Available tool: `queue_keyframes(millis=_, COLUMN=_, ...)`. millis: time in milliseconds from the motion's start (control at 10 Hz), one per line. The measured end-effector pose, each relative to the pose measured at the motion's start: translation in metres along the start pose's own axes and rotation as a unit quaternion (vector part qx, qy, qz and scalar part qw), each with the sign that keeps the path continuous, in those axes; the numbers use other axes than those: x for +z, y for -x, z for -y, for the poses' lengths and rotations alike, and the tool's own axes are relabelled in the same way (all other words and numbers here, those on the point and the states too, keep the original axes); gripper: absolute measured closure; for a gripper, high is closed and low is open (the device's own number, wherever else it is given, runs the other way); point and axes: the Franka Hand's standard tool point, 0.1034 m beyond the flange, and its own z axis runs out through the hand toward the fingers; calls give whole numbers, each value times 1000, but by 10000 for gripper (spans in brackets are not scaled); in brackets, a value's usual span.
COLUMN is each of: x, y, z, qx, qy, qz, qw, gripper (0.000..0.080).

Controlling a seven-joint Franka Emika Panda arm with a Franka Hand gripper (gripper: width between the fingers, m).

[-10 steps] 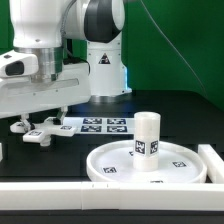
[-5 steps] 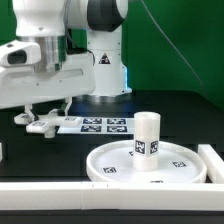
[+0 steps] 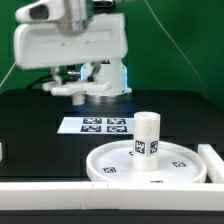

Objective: Assemble round table

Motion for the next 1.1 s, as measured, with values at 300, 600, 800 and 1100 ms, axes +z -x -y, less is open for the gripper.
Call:
queue_keyframes(millis=300, x=6, y=-29, z=11, qx=13, qy=2, qz=-3, qw=1000, gripper=348)
queue_keyframes(millis=600, x=6, y=-29, z=12, qx=12, qy=1, qz=-3, qw=1000, gripper=347)
queue_keyframes(millis=800, x=-12, y=-63, z=24, qx=-6, qy=-13, qz=13, qw=1000, gripper=347)
queue_keyframes(millis=1100, x=-8, y=-106, z=45, qx=-25, qy=-16, qz=9, qw=1000, gripper=347)
